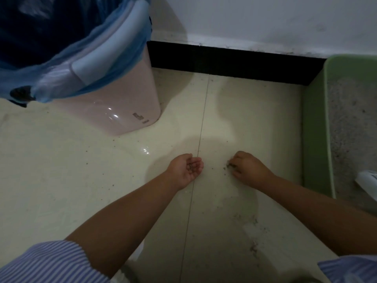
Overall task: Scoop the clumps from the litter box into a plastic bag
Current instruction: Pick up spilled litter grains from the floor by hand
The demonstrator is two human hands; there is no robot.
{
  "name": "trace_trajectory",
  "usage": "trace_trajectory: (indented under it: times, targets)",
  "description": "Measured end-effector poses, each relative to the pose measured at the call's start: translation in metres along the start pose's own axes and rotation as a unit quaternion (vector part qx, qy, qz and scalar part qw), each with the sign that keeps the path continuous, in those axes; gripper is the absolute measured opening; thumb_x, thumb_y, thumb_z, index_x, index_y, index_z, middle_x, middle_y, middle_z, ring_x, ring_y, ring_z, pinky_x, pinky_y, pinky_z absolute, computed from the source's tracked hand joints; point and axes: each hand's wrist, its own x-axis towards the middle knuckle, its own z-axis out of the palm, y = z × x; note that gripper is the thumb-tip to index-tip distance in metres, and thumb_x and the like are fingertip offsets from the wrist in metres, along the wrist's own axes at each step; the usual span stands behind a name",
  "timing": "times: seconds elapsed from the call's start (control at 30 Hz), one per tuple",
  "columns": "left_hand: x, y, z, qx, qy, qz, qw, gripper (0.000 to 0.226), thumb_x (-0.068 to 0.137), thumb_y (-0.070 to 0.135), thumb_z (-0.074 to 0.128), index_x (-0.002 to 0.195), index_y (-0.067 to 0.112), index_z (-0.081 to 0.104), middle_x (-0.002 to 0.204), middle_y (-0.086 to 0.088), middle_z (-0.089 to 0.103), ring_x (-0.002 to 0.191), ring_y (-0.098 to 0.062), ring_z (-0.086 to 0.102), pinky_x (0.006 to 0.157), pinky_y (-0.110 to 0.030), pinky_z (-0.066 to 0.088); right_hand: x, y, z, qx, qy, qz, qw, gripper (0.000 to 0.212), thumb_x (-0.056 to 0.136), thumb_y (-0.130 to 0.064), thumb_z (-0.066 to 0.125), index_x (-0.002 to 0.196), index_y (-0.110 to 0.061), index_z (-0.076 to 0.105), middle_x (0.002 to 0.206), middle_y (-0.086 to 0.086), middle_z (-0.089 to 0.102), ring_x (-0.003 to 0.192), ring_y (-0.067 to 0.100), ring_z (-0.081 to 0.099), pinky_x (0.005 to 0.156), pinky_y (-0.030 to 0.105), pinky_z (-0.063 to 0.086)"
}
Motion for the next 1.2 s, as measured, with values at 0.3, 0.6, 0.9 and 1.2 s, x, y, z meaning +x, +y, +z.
trace_trajectory:
  times: [0.3,0.6,0.9,1.2]
  targets:
    - [0.001,-0.001,0.001,0.005,0.009,-0.003,1.000,0.039,0.100,0.013,0.034,0.069,-0.003,0.053,0.055,-0.011,0.057,0.053,-0.018,0.055,0.035,-0.014,0.046,0.010,0.009,0.007,-0.110,0.015,-0.056,0.992,0.010,0.050,-0.005,0.064,0.041,-0.009,0.062,0.044,0.006,0.056,0.033,0.021,0.056,0.032,0.013,0.040]
    - [0.000,-0.001,0.001,-0.002,0.010,-0.007,1.000,0.039,0.100,0.014,0.032,0.072,-0.003,0.053,0.071,-0.012,0.050,0.063,-0.018,0.049,0.035,-0.014,0.046,0.002,-0.017,-0.010,-0.161,-0.012,-0.036,0.986,0.022,0.075,-0.005,0.066,0.093,0.006,0.060,0.100,0.024,0.060,0.090,0.035,0.061,0.073,0.030,0.049]
    - [-0.003,-0.010,0.003,0.003,-0.003,-0.021,1.000,0.042,0.102,0.018,0.030,0.074,-0.003,0.052,0.073,-0.014,0.051,0.066,-0.020,0.051,0.057,-0.026,0.048,0.011,-0.036,-0.027,0.292,0.020,0.083,0.953,0.017,0.089,0.001,0.052,0.095,0.007,0.067,0.067,-0.001,0.060,0.048,-0.006,0.053,0.052,0.009,0.039]
    - [-0.006,-0.001,0.000,0.011,0.008,-0.004,1.000,0.040,0.100,0.015,0.034,0.069,-0.002,0.052,0.053,-0.010,0.058,0.046,-0.015,0.057,0.034,-0.012,0.044,0.004,0.003,-0.022,0.032,0.053,0.062,0.996,0.027,0.088,-0.005,0.046,0.103,0.002,0.068,0.108,0.020,0.066,0.103,0.032,0.060,0.087,0.027,0.040]
